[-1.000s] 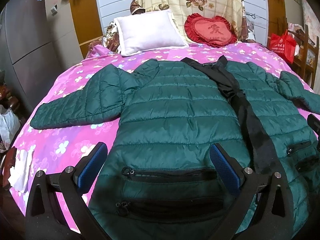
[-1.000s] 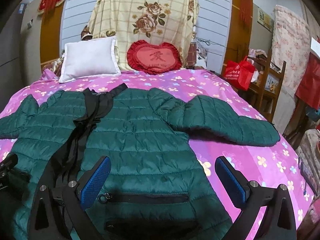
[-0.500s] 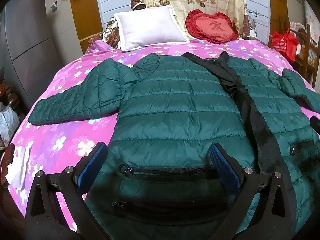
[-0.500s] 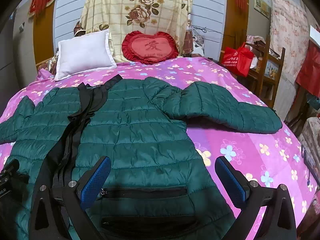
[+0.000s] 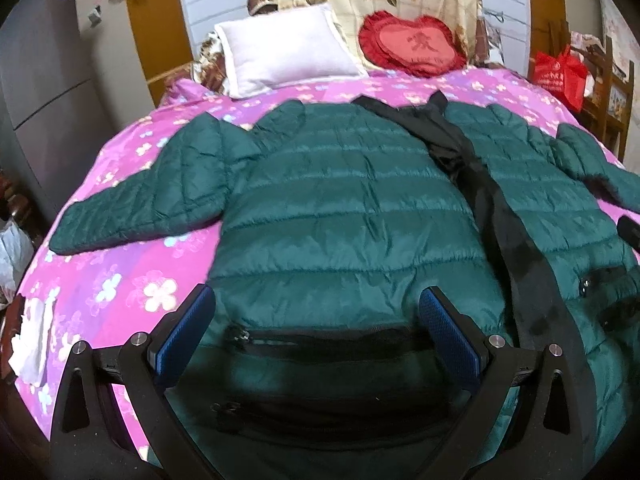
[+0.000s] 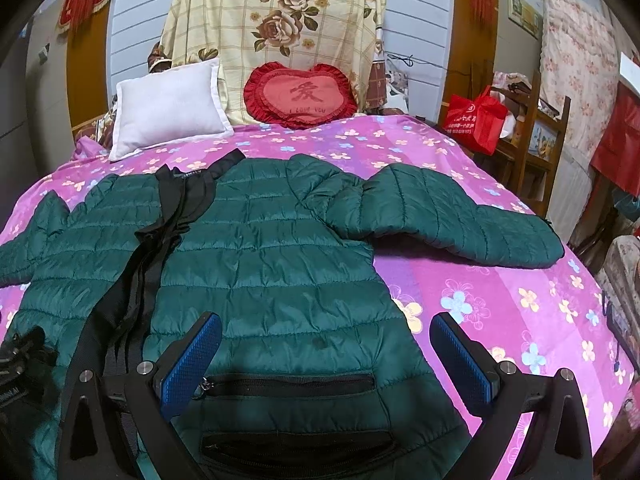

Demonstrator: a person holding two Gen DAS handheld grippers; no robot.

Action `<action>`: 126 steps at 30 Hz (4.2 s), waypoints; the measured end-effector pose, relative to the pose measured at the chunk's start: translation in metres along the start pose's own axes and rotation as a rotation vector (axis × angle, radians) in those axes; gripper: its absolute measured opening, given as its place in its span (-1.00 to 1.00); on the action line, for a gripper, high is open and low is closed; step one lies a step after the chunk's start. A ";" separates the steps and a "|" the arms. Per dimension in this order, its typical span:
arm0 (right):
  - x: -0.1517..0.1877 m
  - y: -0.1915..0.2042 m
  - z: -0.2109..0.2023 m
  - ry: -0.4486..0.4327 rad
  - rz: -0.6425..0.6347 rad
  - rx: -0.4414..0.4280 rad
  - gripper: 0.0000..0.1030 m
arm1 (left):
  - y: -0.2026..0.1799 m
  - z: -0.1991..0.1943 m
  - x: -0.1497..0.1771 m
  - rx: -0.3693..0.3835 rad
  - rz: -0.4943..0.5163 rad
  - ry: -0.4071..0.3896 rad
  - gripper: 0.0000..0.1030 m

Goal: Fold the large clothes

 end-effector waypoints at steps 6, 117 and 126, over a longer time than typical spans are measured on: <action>-0.004 0.001 -0.006 -0.026 0.003 -0.006 1.00 | -0.007 0.002 0.008 0.055 -0.001 0.032 0.99; -0.015 0.079 -0.022 -0.139 -0.212 -0.216 1.00 | 0.453 0.102 -0.109 -0.100 -0.739 0.173 0.69; -0.011 0.085 -0.012 -0.102 -0.220 -0.251 1.00 | 0.461 0.133 -0.127 0.126 -0.870 0.157 0.39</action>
Point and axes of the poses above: each gripper's, at about its wrist camera, not at the fingertips, and z roughly the way its jaws point, y to its left, x to its underside, the point moved 10 cm from there along z, roughly the way its jaws point, and after that the axes turned 13 degrees about -z, right-handed, at the moved point
